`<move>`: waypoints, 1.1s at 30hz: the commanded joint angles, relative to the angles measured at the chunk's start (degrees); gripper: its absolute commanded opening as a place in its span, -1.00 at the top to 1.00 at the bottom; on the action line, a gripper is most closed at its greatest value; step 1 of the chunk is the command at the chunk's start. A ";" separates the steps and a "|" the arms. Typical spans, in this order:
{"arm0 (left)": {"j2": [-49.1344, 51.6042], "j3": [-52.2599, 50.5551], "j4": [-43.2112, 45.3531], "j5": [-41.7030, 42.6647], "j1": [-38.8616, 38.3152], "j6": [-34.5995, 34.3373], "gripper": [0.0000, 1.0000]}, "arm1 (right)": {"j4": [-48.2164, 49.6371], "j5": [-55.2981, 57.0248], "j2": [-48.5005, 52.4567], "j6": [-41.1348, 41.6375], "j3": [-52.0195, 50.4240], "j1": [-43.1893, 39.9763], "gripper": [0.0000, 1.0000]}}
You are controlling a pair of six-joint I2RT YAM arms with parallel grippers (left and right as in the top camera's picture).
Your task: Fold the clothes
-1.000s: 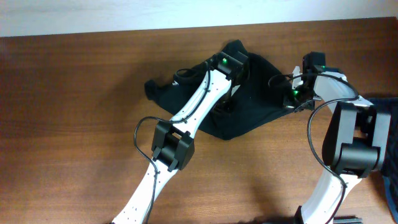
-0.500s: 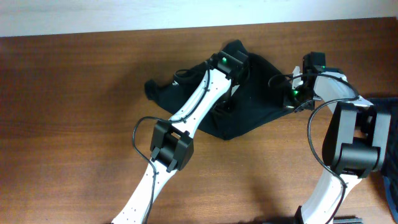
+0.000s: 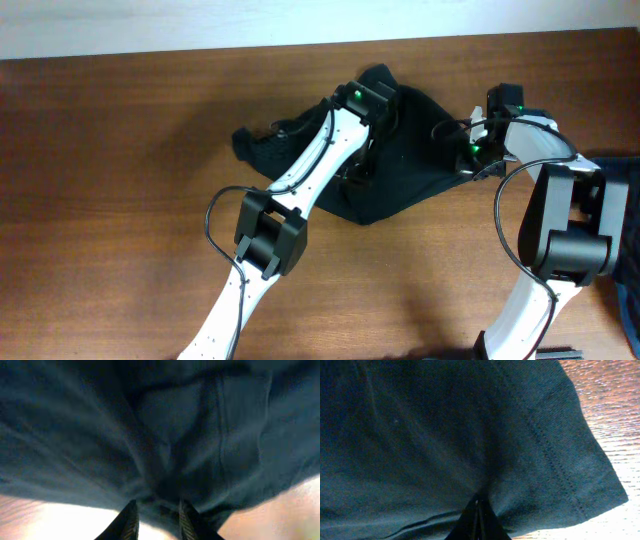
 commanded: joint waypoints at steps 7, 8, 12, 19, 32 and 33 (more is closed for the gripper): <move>-1.40 -1.77 5.31 1.75 0.33 -10.54 0.40 | -1.07 2.32 3.21 0.26 -3.52 -1.22 0.92; -1.40 -1.77 5.27 1.70 0.33 -10.51 0.38 | -1.01 2.32 3.21 0.26 -3.52 -1.22 0.92; -1.38 -1.88 4.81 1.73 0.37 -10.51 0.25 | -0.92 2.32 3.21 0.26 -3.52 -1.22 0.92; -1.38 -1.88 3.48 0.68 0.61 -10.40 0.99 | -0.94 2.34 3.21 0.26 -3.52 -1.22 0.91; -3.96 -1.70 -3.21 -4.26 3.02 -7.85 0.99 | -0.94 4.33 3.21 0.22 -3.52 -1.22 0.92; -5.01 -1.70 -3.21 -4.26 2.99 -7.82 0.99 | -0.94 4.31 3.21 0.20 -3.54 -1.22 0.92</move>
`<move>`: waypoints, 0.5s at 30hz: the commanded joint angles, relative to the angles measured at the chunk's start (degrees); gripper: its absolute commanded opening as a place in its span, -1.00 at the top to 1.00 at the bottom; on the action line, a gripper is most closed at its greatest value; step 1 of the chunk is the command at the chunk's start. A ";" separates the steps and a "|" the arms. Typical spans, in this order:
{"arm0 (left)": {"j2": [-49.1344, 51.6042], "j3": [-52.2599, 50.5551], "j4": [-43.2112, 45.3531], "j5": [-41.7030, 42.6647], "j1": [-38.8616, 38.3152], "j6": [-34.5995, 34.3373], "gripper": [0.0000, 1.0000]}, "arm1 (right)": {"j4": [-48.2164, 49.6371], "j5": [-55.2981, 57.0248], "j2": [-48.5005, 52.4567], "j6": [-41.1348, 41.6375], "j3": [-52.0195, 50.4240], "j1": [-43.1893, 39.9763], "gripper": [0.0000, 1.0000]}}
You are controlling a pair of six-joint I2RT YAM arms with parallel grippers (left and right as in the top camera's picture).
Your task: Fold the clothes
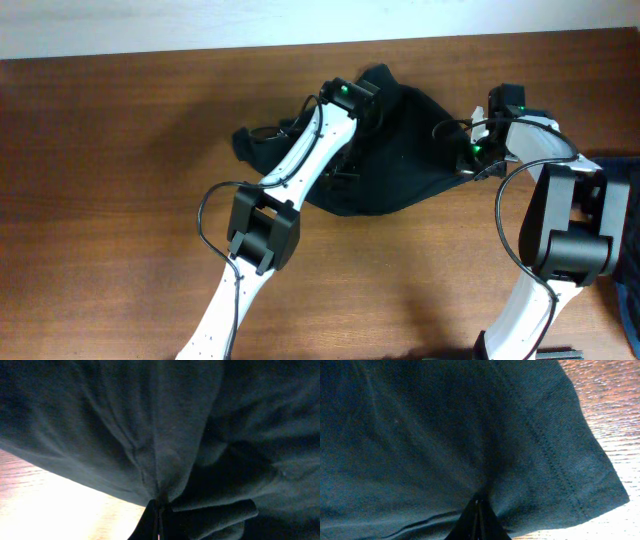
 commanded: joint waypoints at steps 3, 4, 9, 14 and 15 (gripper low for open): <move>-8.46 -0.35 -0.22 -1.03 0.04 1.53 0.99 | -0.52 5.07 3.21 0.20 -3.91 -0.87 0.92; -9.86 -0.35 -0.22 -1.03 0.04 1.60 0.99 | -0.07 5.07 3.21 0.17 -4.22 -0.87 0.91; -14.21 -0.37 -0.22 3.04 0.00 2.93 0.99 | 1.70 5.07 3.21 0.17 -5.55 -0.87 0.91; -14.49 -2.08 -0.22 7.02 0.02 6.49 1.00 | 1.49 5.07 3.21 0.17 -5.55 -0.87 0.91; -14.49 -3.15 -0.22 6.86 0.07 6.60 0.99 | 1.44 5.07 3.21 0.17 -5.55 -0.87 0.91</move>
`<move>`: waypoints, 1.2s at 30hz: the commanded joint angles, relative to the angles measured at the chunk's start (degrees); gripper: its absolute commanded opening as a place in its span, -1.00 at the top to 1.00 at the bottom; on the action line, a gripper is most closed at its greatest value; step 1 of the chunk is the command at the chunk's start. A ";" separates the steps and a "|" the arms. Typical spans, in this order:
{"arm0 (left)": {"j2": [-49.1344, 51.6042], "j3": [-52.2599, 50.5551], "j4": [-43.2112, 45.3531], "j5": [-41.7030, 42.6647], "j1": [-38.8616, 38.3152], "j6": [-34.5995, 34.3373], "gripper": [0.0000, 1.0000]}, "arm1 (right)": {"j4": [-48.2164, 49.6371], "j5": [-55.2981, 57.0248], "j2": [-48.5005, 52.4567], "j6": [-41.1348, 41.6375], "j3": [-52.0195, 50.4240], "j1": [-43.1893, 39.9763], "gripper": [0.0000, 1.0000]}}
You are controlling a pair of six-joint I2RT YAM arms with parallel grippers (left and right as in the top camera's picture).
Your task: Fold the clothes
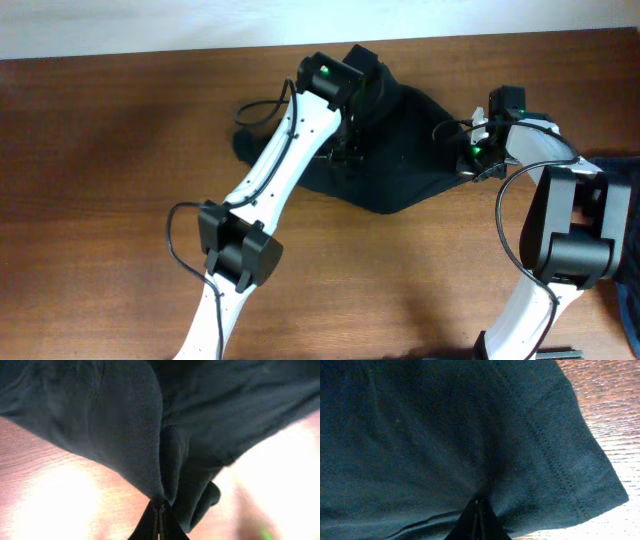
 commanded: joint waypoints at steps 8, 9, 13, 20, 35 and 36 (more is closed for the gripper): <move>-4.50 -16.41 -0.13 -3.34 1.77 1.51 0.99 | -0.70 5.07 4.24 0.13 -3.67 -0.87 0.91; -5.66 -17.73 -0.13 -4.28 2.08 0.81 0.99 | -0.66 5.07 4.24 0.13 -3.67 -0.87 0.91; -12.37 -21.77 -0.11 -8.31 3.30 -0.96 0.99 | -0.59 5.07 4.24 0.15 -3.67 -0.87 0.91; -24.70 -28.70 1.44 -13.16 5.70 -5.66 0.99 | -0.57 5.05 4.24 0.15 -3.67 -0.87 0.91; -28.28 -73.48 31.52 0.50 11.56 -10.14 0.99 | -0.57 5.05 4.24 0.15 -3.67 -0.87 0.92; -28.46 -75.17 32.15 0.46 12.59 -10.40 0.99 | -0.55 5.05 4.24 0.15 -3.67 -0.87 0.91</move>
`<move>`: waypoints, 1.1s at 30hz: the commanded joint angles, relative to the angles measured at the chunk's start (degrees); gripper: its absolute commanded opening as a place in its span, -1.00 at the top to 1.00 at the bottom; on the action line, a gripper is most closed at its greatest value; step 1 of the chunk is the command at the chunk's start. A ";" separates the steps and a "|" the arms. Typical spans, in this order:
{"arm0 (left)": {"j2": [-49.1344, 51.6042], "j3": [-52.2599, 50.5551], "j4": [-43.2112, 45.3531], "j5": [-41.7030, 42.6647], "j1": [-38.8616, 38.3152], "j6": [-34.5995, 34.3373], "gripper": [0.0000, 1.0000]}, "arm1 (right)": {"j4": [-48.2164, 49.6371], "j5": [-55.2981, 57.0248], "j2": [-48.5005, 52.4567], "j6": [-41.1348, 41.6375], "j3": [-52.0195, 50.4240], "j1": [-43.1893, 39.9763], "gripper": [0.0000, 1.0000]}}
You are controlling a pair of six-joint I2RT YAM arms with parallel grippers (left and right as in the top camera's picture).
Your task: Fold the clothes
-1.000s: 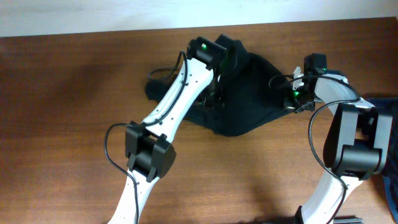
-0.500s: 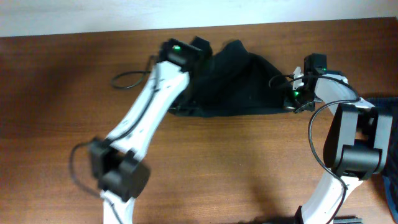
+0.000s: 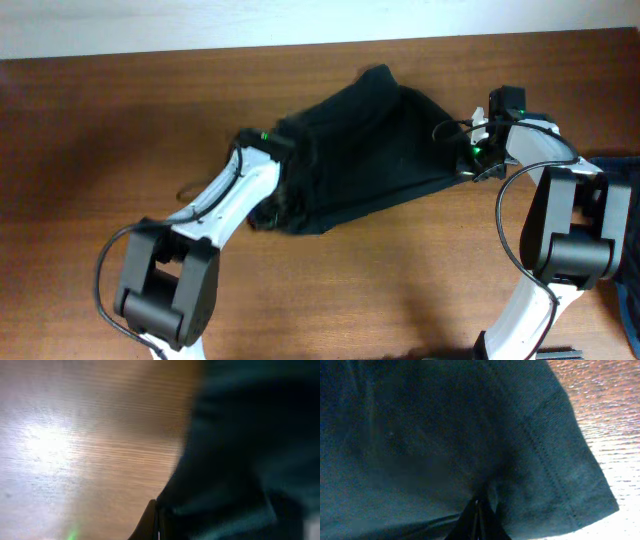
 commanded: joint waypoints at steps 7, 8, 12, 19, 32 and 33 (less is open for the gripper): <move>-1.95 -9.11 4.76 -0.22 7.17 -1.95 0.99 | -0.35 5.05 4.35 0.11 -3.45 -0.85 0.91; -2.21 -9.11 4.85 -1.16 7.41 -1.97 0.99 | -0.39 5.05 4.35 0.11 -3.45 -0.85 0.92; -4.04 -9.11 4.55 -7.74 8.13 -1.97 0.98 | -0.48 5.05 4.35 0.11 -3.45 -0.85 0.92; -5.79 -9.11 2.56 -11.04 9.79 -2.01 0.70 | -0.50 5.05 4.35 0.11 -3.45 -0.85 0.91; -7.54 -4.04 12.50 1.18 9.57 3.48 0.46 | -0.48 4.61 4.35 0.11 -3.45 -0.85 0.89; -7.54 -3.69 14.47 2.12 9.18 3.48 0.44 | -0.48 4.61 4.35 0.13 -3.45 -0.85 0.81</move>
